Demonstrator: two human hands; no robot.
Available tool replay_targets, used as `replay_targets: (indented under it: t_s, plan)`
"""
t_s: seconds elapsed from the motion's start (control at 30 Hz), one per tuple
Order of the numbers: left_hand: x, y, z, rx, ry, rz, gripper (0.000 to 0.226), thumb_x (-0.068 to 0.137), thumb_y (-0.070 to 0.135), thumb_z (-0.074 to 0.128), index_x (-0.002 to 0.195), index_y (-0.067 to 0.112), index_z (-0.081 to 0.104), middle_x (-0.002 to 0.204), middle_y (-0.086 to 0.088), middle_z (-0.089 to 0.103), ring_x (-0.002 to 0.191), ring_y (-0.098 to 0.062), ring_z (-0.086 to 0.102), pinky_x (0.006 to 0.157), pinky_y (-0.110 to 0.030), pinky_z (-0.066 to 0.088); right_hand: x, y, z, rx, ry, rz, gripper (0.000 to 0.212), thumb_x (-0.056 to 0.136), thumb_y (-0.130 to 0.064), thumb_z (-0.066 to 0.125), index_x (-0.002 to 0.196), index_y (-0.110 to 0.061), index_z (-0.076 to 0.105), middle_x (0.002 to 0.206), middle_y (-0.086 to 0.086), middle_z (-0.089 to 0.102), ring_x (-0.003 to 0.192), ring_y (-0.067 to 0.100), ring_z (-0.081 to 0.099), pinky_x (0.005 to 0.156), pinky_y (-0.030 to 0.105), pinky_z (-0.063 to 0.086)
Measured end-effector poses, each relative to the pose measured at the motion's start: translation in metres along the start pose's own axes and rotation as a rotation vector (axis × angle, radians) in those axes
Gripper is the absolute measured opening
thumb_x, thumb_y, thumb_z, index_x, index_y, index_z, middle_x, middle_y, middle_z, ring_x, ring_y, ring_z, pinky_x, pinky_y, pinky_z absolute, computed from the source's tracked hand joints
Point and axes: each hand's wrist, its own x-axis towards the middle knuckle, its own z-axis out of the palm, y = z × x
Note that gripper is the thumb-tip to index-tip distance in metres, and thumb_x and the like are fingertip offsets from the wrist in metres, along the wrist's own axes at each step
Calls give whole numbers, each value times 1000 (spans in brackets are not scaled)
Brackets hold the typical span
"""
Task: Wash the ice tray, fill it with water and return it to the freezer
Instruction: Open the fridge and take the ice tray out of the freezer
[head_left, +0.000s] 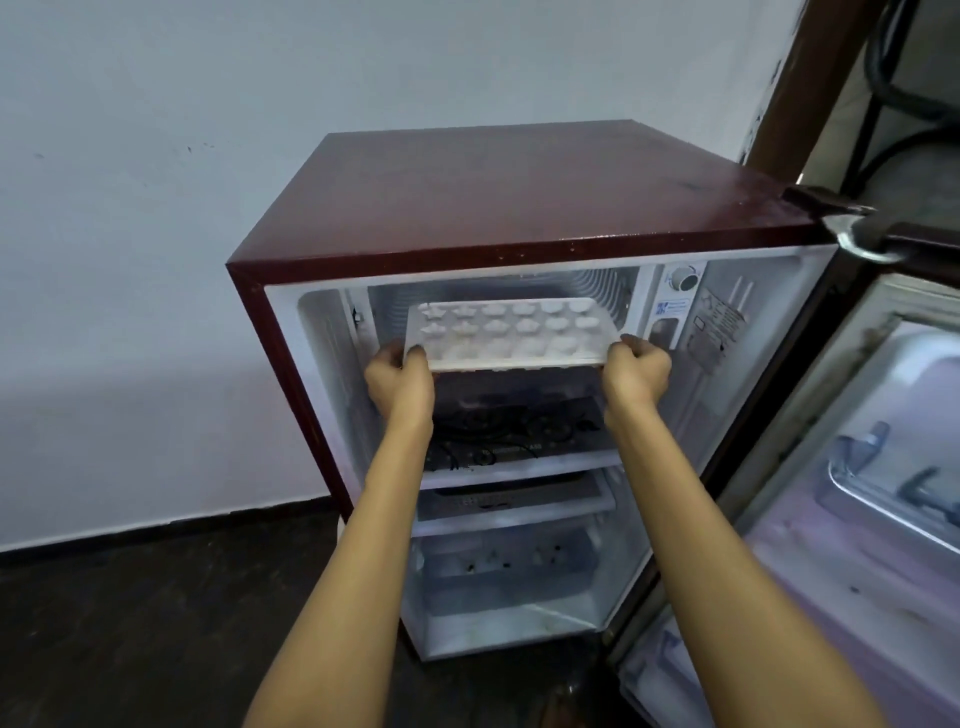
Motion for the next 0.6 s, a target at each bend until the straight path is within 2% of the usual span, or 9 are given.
replay_targets:
  t_s: [0.13,0.27,0.3,0.43,0.5,0.6]
  plan:
    - [-41,-4,-19,-9,-19,13,27,91,5,49,115,5,63,106,-3,63,96,-16,59,81,-26,46,-36,15,-29,24,82,-29,34,90,-5,46,119,-2,64,112,9,67,103,22,62,87,32,50]
    - [-77,-21,-35,-23,-55,0,25,92,4,46,110,12,62,106,-1,63,96,-14,60,72,-16,46,-75,27,-65,90,150,-15,32,92,-3,45,118,-5,62,101,-1,65,98,18,63,87,32,54]
    - [-87,-27,-39,-24,-53,-12,27,92,4,45,112,8,62,108,-2,65,96,-15,60,69,-14,46,-85,29,-73,109,163,-17,32,92,-3,45,119,-6,62,101,-2,64,98,17,62,86,31,54]
    - [-125,-48,-55,-29,-13,-90,34,94,8,44,124,7,60,116,-7,64,102,-18,61,67,-12,46,-115,49,-109,132,233,-14,29,91,-3,45,110,-9,65,102,-1,67,92,12,63,77,18,52]
    - [-143,-57,-60,-43,-13,-106,32,95,9,46,123,7,61,116,-8,65,103,-20,62,66,-12,49,-129,59,-128,122,282,-14,32,91,-5,48,116,-10,65,109,0,66,100,14,62,85,23,51]
    - [-170,-67,-65,-52,-8,-136,31,94,9,47,120,7,62,116,-8,65,103,-19,62,63,-10,50,-146,76,-158,141,340,-3,31,89,-6,52,116,-12,67,112,2,67,102,15,62,81,22,50]
